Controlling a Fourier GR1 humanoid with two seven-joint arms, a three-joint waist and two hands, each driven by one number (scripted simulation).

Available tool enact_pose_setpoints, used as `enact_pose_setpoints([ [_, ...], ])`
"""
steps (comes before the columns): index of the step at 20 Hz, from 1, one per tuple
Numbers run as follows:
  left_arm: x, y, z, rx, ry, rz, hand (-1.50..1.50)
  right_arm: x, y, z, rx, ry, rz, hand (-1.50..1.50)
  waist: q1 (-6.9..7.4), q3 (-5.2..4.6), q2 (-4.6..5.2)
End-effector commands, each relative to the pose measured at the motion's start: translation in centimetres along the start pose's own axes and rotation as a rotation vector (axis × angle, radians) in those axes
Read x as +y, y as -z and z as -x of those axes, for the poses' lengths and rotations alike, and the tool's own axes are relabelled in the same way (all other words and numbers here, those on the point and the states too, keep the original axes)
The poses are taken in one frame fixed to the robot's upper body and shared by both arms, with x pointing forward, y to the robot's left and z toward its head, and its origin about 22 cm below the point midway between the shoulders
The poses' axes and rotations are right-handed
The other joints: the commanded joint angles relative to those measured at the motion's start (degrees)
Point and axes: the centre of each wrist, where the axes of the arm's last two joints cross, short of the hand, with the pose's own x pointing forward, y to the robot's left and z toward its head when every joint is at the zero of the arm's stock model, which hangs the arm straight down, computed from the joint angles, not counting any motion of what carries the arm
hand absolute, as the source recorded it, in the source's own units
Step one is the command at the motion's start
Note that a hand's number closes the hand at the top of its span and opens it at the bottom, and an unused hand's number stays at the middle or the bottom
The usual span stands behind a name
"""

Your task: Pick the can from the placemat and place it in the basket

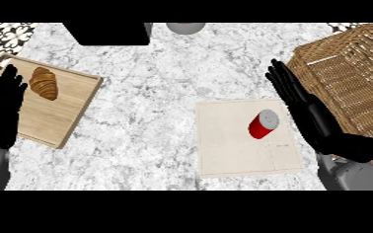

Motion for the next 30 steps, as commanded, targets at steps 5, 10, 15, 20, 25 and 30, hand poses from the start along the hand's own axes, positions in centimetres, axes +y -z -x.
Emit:
enact_pose_setpoints([
  [5,-3.0,0.3,-1.8,-0.014,-0.020,0.209,0.00,-10.4,2.7,-3.6,-0.286,0.097,0.244,1.50,0.05,-0.02,1.62],
  [10,-5.3,-0.7,0.3,0.064,-0.063,0.345,0.00,-4.7,3.3,-1.6,-0.283,-0.481,-0.151,-1.50,1.53,-0.32,1.75],
  [15,-6.3,1.0,0.9,0.088,-0.067,0.323,0.00,5.9,7.3,-1.6,-0.333,-0.429,0.059,-1.50,0.09,-0.34,1.18],
  [20,-6.1,0.9,1.5,0.083,-0.069,0.320,0.00,7.8,8.8,-5.7,-0.094,-0.472,0.068,-1.50,-0.45,-0.36,0.77],
  [25,-4.9,1.1,0.9,0.093,-0.070,0.307,0.00,4.0,10.6,-9.5,0.192,-0.811,0.060,-1.50,-0.70,-0.57,0.04],
  [30,-4.6,0.7,2.4,0.090,-0.069,0.297,0.00,-1.1,11.6,-15.0,0.424,-1.105,0.177,-1.50,-1.34,-0.56,0.15],
])
